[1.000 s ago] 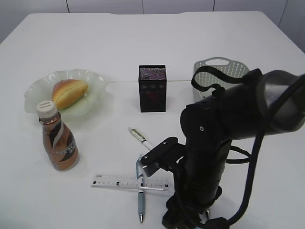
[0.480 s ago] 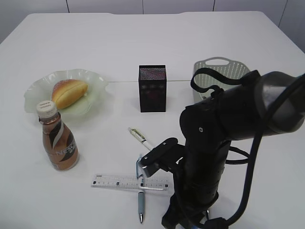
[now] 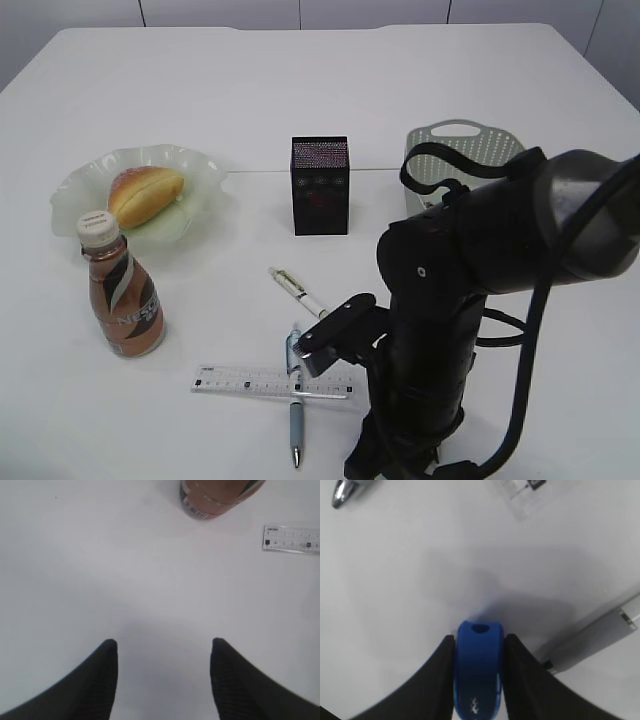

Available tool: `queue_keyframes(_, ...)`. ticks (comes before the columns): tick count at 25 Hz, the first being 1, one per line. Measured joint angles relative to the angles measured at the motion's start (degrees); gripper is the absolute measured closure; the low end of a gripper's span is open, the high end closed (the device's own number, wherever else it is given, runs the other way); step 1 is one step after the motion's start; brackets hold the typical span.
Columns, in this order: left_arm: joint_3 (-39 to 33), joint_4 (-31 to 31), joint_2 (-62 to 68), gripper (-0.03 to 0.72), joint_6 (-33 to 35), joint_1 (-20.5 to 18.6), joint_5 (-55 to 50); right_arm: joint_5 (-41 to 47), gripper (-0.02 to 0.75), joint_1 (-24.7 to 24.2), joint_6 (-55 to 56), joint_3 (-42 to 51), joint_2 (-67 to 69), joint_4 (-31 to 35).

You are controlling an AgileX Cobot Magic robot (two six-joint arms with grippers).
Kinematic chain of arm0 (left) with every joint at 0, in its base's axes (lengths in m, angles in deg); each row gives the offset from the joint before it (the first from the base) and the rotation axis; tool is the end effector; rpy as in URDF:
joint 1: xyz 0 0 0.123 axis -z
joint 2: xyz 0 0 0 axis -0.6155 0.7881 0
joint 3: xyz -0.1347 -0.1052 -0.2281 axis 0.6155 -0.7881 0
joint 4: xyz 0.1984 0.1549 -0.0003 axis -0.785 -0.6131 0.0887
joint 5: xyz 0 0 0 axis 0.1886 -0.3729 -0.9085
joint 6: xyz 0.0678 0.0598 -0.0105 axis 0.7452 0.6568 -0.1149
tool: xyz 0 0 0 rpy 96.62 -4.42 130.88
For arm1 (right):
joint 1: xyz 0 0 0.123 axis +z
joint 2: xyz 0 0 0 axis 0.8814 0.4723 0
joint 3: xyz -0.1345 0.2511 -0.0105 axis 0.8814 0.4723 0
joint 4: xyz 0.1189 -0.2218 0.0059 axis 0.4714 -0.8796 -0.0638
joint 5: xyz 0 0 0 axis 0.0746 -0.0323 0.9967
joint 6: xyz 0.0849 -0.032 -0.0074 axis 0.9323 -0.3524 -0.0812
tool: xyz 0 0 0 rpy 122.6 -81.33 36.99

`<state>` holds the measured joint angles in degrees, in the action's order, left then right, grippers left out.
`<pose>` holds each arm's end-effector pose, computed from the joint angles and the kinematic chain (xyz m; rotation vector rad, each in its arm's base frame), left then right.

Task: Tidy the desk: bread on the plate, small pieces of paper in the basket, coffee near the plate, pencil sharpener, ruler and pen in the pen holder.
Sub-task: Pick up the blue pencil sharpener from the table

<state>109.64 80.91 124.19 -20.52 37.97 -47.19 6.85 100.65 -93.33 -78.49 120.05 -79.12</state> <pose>0.1820 -0.0184 0.2455 0.0051 2.7745 -0.2917 0.2443 0.2088 0.1219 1.1519 -2.8377 -0.1302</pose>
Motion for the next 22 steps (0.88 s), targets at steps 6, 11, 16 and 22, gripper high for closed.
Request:
queue_keyframes(6, 0.0, 0.0, 0.0, 0.254, 0.0, 0.0, 0.0, 0.3, 0.522, 0.0, 0.0, -0.1, -2.1, 0.0)
queue_keyframes(11, 0.0, 0.0, 0.0, 0.254, 0.0, 0.0, 0.0, 0.7, 0.523, 0.0, 0.1, -2.9, -5.6, -0.4)
queue_keyframes(16, 0.0, 0.0, 0.0, 0.254, 0.0, 0.0, 0.1, 1.0, 0.523, 0.0, 5.4, -10.3, -7.0, -5.8)
queue_keyframes(22, 0.0, 0.0, 0.0, 0.254, 0.0, 0.0, 0.1, 1.4, 0.523, -0.1, 15.2, -20.5, -7.0, -20.1)
